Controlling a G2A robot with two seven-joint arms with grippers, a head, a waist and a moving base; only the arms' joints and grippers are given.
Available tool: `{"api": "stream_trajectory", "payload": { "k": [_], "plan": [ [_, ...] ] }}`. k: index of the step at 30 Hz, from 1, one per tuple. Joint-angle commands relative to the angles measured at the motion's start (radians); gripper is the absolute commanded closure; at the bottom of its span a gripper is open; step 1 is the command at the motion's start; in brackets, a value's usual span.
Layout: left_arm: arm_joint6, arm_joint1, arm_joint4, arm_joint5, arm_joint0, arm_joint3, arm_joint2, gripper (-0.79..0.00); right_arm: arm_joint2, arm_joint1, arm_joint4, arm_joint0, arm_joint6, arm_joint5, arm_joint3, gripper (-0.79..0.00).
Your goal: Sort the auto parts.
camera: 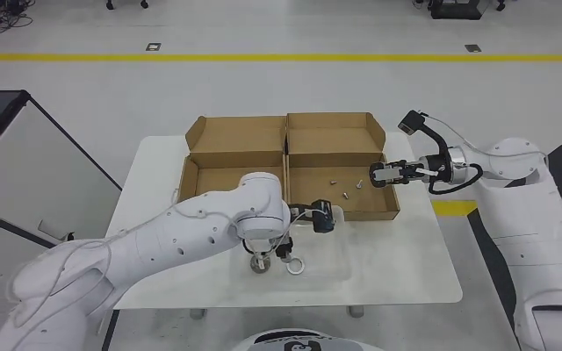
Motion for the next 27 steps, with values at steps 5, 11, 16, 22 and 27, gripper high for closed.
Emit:
{"api": "stream_trajectory", "payload": {
  "k": [5,11,16,22,27],
  "plan": [
    [0.001,-0.018,0.003,-0.018,0.002,0.028,0.016,-0.785,0.000,0.000,0.000,0.000,0.000,0.000,0.000,-0.785],
    [0.016,-0.025,0.020,-0.030,0.020,0.051,0.027,-0.785,0.000,0.000,0.000,0.000,0.000,0.000,0.000,-0.785],
    [0.045,-0.028,0.048,-0.042,0.037,0.058,0.030,-0.785,0.000,0.000,0.000,0.000,0.000,0.000,0.000,-0.785],
    [0.068,-0.036,0.076,-0.051,0.052,0.072,0.035,-0.785,0.000,0.000,0.000,0.000,0.000,0.000,0.000,-0.785],
    [0.098,-0.048,0.096,-0.058,0.063,0.102,0.043,-0.785,0.000,0.000,0.000,0.000,0.000,0.000,0.000,-0.785]
  ]
}}
